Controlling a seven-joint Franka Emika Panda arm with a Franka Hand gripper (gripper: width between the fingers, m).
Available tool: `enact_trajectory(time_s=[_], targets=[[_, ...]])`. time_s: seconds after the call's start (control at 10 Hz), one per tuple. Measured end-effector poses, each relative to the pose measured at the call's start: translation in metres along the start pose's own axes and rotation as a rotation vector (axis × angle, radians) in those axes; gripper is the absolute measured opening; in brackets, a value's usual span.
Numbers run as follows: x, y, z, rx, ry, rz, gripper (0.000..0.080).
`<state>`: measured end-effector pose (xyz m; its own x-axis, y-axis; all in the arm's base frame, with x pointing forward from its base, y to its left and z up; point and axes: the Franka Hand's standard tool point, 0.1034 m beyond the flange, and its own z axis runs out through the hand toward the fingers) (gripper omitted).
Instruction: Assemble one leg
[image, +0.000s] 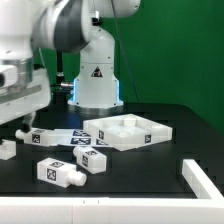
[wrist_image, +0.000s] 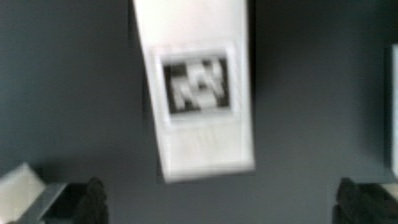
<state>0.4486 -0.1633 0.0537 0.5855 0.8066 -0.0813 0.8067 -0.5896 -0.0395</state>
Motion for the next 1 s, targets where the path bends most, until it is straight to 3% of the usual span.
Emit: enact_trajectory(time_s=[0.2, 0.3, 0.5, 0.6, 1.0], targets=[[0.055, -0.017, -0.012, -0.02, 0.016, 0.073, 0.0649], [0.083, -0.023, -0.01, -0.023, 0.021, 0.11, 0.0649], [0.126, -0.024, -0.002, -0.036, 0.03, 0.194, 0.0649], [0.136, -0.023, 0.005, -0.039, 0.032, 0.206, 0.0649], [0.13, -0.023, 0.004, -0.036, 0.031, 0.198, 0.0649]])
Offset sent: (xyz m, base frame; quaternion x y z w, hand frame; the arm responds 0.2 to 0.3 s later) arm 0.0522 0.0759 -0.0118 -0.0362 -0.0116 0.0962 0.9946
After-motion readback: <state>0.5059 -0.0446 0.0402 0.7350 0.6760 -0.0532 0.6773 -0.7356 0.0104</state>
